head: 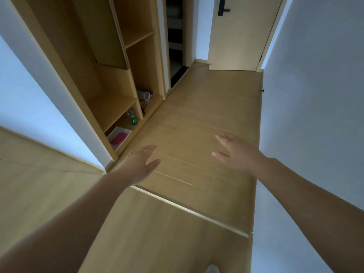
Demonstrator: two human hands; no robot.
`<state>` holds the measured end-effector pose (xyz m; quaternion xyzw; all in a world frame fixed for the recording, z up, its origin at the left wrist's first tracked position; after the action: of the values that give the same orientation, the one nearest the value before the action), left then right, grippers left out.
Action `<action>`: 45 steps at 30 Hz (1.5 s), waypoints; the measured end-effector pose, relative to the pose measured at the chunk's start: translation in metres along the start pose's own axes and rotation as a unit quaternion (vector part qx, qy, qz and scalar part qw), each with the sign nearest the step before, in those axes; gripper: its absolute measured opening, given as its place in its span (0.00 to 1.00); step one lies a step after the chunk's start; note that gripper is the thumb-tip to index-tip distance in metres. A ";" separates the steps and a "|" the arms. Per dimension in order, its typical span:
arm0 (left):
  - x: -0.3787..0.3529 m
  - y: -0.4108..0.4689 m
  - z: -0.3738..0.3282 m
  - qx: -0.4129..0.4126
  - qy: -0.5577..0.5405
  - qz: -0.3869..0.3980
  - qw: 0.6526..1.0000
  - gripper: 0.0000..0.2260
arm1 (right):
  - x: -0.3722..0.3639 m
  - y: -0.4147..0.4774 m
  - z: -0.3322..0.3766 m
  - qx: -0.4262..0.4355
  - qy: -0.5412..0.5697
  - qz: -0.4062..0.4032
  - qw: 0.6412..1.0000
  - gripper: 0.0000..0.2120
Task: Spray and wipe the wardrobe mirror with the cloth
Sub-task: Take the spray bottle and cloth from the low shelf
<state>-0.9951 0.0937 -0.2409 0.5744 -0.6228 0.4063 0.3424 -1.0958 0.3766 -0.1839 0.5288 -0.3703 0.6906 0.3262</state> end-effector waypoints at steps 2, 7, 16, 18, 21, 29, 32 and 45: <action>-0.003 0.023 -0.005 0.017 -0.011 -0.005 1.000 0.27 | 0.008 0.029 -0.022 0.012 -0.005 0.002 1.000 0.32; -0.005 0.072 -0.010 0.055 -0.023 -0.004 0.998 0.27 | 0.016 0.094 -0.057 0.044 -0.007 0.008 0.999 0.33; 0.019 0.176 0.024 0.059 -0.035 -0.045 0.997 0.41 | 0.030 0.230 -0.077 0.098 -0.011 0.000 0.995 0.33; 0.029 0.203 0.037 0.056 -0.046 -0.077 0.994 0.42 | 0.035 0.269 -0.075 0.112 -0.016 -0.001 0.994 0.34; 0.046 0.244 0.056 0.067 -0.048 -0.076 0.994 0.32 | 0.046 0.329 -0.069 0.129 -0.020 0.004 0.991 0.34; 0.099 0.337 0.110 0.113 -0.037 -0.081 0.990 0.14 | 0.075 0.471 -0.050 0.181 -0.009 0.008 0.983 0.34; 0.109 0.360 0.130 0.160 -0.035 -0.092 0.982 0.19 | 0.080 0.519 -0.040 0.207 0.001 0.011 0.978 0.34; 0.132 0.479 0.181 0.303 -0.020 -0.206 0.930 0.18 | 0.103 0.744 -0.008 0.361 -0.013 0.079 0.929 0.32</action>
<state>-1.4779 -0.1216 -0.2555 0.7747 -0.3446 0.4845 0.2152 -1.7495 0.0079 -0.2089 0.5887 -0.1406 0.7943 0.0532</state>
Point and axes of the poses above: each hand's wrist, its own y-axis towards the middle knuckle, its own x-axis out of the back of the hand, z = x × y, the point moved 3 cm from there along y, towards the middle knuckle, and after that the axes turned 5 degrees about -x, right-handed, at the moved point
